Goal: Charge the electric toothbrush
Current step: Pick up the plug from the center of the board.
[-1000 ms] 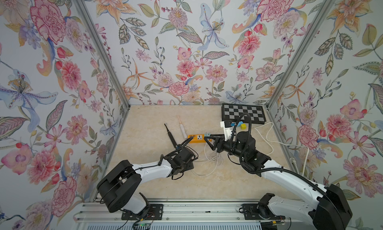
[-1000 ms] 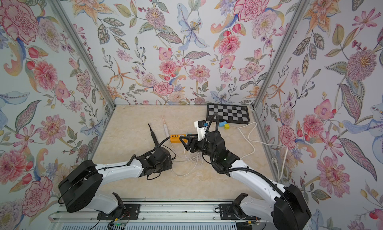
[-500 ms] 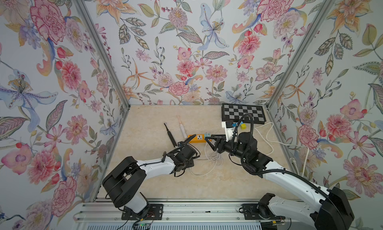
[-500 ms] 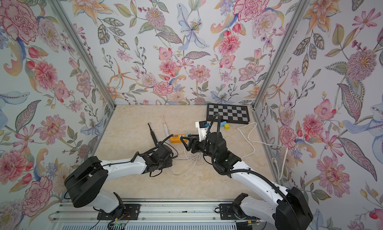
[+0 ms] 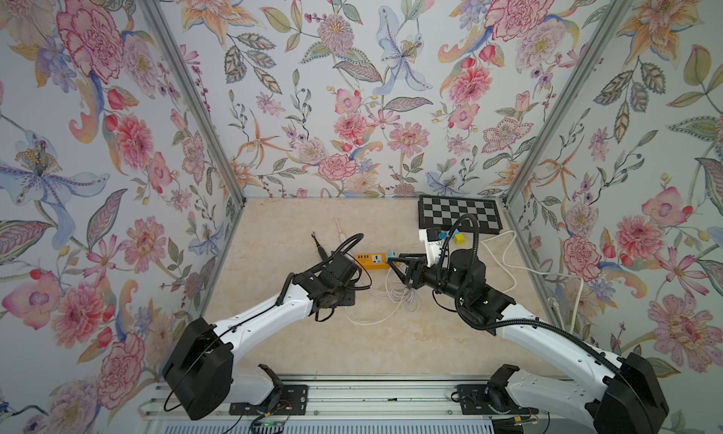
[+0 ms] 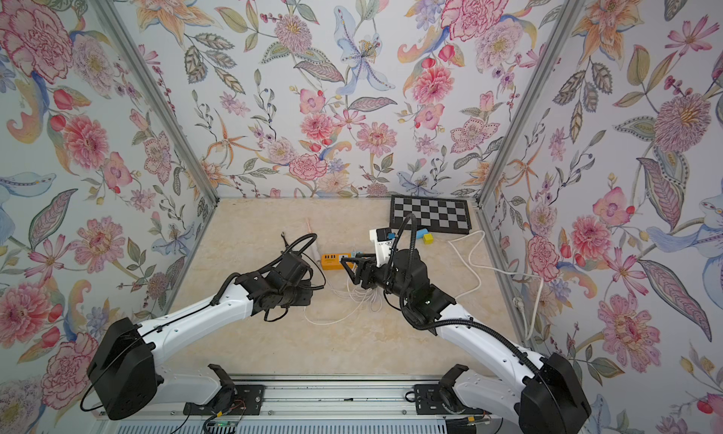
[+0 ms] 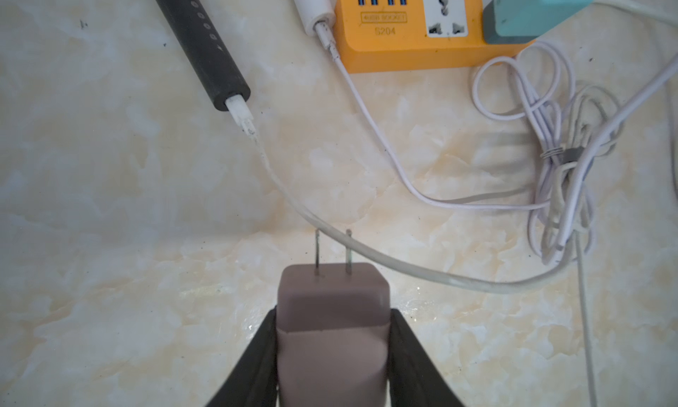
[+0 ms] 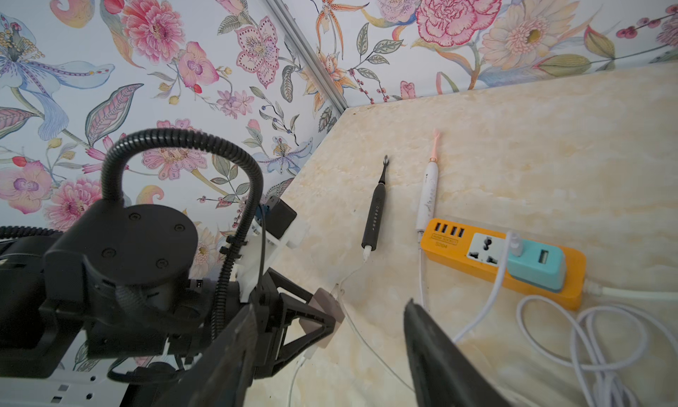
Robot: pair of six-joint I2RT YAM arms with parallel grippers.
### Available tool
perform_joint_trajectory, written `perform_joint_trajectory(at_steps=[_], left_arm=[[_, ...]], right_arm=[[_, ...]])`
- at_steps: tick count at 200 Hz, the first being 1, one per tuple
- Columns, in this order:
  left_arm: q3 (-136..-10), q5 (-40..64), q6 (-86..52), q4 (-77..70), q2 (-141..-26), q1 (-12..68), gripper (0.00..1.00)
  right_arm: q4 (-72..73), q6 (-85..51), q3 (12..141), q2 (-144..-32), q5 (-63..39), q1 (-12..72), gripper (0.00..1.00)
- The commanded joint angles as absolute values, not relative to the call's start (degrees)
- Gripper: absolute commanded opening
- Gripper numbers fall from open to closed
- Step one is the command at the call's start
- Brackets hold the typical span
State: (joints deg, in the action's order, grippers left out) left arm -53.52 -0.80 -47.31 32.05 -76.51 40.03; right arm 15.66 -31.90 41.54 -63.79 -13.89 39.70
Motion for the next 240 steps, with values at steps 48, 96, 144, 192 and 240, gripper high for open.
perform_joint_trajectory(at_steps=[48,96,144,192,240], left_arm=[[-49.87,24.25,-70.88,-2.74,-71.19,30.41,0.02],[-57.79,12.38,-48.99,31.29,-75.87,29.47,0.0],[-53.5,2.93,-41.5,47.94,-74.89,28.83,0.0],[-53.64,9.4,-42.88,54.43,-73.37,27.02,0.0],[-56.86,20.13,-58.76,30.82,-70.48,25.99,0.0]], right_arm=[[19.6,-31.84,43.3,-65.34,-17.22,39.94,0.67],[13.05,-32.03,45.19,-66.11,-15.78,39.72,0.66],[11.83,-32.22,46.06,-66.42,-16.17,39.67,0.67],[9.28,-31.24,47.74,-66.19,-16.22,39.62,0.66],[17.85,-29.91,45.53,-68.04,-20.77,40.21,0.65]])
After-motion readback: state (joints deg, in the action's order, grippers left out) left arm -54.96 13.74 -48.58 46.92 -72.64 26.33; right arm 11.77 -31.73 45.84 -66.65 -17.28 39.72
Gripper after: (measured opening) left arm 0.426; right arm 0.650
